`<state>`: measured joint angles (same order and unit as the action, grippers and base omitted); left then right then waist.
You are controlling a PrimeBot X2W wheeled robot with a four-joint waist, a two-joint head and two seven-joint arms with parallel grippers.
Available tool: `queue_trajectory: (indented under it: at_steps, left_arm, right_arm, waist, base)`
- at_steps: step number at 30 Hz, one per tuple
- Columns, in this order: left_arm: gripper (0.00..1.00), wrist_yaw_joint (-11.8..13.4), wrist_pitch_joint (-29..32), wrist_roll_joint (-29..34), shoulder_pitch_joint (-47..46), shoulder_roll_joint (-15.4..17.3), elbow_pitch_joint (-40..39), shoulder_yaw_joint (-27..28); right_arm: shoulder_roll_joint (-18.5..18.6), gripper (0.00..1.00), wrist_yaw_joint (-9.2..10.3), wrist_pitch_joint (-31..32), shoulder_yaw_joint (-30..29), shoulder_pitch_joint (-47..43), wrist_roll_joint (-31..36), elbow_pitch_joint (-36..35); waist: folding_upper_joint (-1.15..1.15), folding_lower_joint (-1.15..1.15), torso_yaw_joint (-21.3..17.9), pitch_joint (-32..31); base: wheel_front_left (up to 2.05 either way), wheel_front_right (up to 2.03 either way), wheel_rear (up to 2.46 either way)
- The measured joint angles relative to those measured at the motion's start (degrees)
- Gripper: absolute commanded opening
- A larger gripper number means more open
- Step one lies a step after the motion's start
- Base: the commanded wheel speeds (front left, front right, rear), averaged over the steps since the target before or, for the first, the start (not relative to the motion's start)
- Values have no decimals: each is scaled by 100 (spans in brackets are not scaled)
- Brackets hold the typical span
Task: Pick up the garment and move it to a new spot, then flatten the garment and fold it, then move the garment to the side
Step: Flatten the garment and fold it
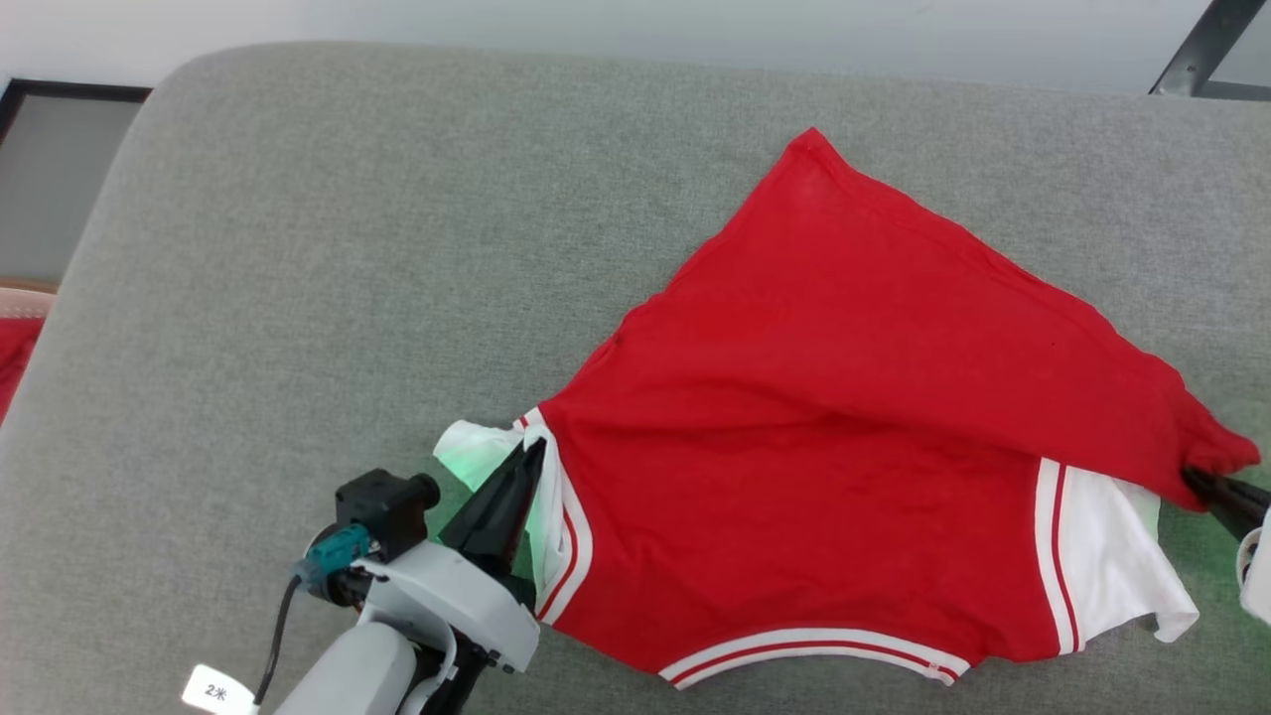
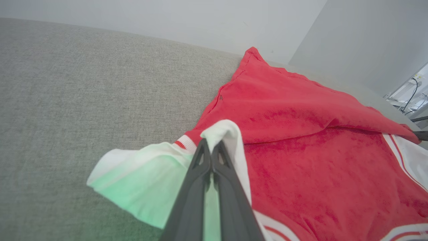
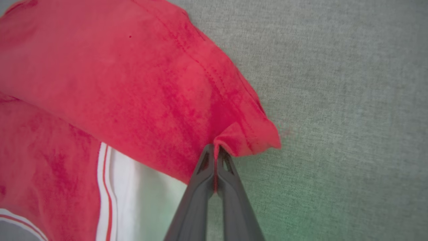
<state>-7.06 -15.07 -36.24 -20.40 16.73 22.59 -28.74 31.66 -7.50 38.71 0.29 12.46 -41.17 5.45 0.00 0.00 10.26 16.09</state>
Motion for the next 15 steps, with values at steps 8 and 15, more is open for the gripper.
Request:
queue_trajectory:
  at_steps: [8, 15]
  left_arm:
    - [0, 2, 19, 0, -68, -20, -1, -52]
    - [0, 18, 19, -1, -72, -26, 34, -54]
  right_arm:
    - [-153, 100, 0, 124, -131, -30, 345, -293]
    - [-188, 100, 0, 162, -220, -165, 443, -699]
  waist:
    - [0, 0, 23, 71]
    - [0, 0, 41, 36]
  base:
    - [0, 0, 0]
    - [0, 0, 0]
